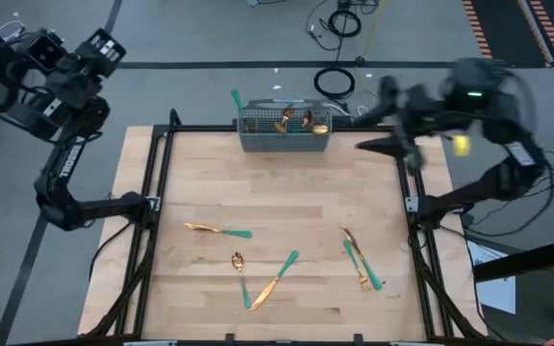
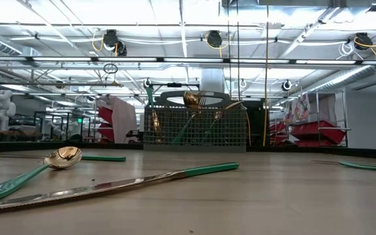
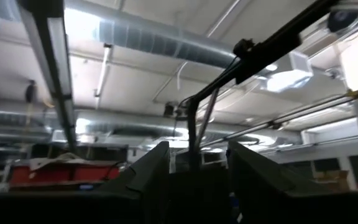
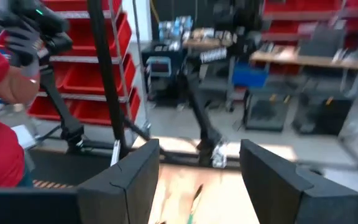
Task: Sort silverware
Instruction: Put the green knife into the gray silverware organizer
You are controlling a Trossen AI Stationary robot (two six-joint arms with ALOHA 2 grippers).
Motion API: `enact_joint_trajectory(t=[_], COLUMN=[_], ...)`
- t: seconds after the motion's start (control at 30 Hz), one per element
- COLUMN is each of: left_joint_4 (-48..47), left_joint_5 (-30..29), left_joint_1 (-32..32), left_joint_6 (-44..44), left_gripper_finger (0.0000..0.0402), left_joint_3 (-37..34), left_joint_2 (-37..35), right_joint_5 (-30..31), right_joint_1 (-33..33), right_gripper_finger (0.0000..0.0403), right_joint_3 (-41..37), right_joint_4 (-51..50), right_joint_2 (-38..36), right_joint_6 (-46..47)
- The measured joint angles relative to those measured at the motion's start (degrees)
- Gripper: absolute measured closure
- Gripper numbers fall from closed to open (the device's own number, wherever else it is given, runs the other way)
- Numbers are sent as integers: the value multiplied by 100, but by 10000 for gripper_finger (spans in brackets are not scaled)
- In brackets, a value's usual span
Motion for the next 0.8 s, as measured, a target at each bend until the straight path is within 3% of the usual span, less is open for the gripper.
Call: enact_joint_trajectory(t=[0.13, 0.23, 0.37, 0.53, 0.8], left_joint_4=[-17, -24, -33, -10, 602], left_joint_5=[149, -76, -170, -250, -1668], left_joint_1=[266, 151, 140, 328, 676], left_joint_6=[-161, -123, -126, -116, -115], left_gripper_finger=[235, 235, 235, 235, 235], left_joint_3=[-144, -504, -1010, -1700, -3648], left_joint_2=[-25, -66, -69, -114, -601], right_joint_5=[95, 265, 677, 687, 978], right_joint_1=[220, 313, 340, 337, 337], right_gripper_finger=[193, 193, 193, 193, 193], right_joint_3=[-279, -936, -2428, -4509, -6899], right_joint_4=[11, 182, 1097, 2806, 5113], right_joint_2=[-615, -1163, -2000, -3010, -4413], right_joint_6=[-142, -123, 180, 714, 1425])
